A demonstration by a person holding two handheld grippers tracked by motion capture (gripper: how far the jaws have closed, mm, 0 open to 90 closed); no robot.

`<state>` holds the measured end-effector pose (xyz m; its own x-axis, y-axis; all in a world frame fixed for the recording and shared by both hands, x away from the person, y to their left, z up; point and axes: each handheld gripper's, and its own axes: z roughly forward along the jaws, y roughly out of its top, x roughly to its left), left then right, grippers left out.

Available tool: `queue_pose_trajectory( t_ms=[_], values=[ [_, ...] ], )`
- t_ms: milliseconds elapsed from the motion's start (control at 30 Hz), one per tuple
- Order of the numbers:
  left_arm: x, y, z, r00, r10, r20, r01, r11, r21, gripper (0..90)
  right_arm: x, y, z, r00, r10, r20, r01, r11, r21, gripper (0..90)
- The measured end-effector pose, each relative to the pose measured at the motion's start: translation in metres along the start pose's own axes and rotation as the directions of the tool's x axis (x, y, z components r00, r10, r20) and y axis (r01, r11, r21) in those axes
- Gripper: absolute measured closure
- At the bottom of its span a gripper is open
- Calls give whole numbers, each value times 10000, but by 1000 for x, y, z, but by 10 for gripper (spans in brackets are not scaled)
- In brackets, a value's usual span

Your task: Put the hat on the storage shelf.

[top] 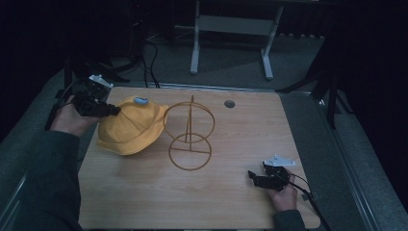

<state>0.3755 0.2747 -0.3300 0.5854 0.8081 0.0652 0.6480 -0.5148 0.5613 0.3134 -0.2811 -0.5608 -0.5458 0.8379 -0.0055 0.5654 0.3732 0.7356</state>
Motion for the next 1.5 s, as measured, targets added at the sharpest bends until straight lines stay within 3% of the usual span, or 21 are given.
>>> queue_pose_trajectory(
  t_ms=[600, 1500],
  values=[
    [6, -1, -13, 9998, -159, -104, 154, 9990, -428, 863, 0, 0, 0, 10000, -5, -3, 5, 10000, -12, 238],
    [9, 4, -39, 9997, -61, -222, 32, 9920, -1262, 863, 0, 0, 0, 10000, -15, -6, 15, 10000, -9, 238]
  ],
)
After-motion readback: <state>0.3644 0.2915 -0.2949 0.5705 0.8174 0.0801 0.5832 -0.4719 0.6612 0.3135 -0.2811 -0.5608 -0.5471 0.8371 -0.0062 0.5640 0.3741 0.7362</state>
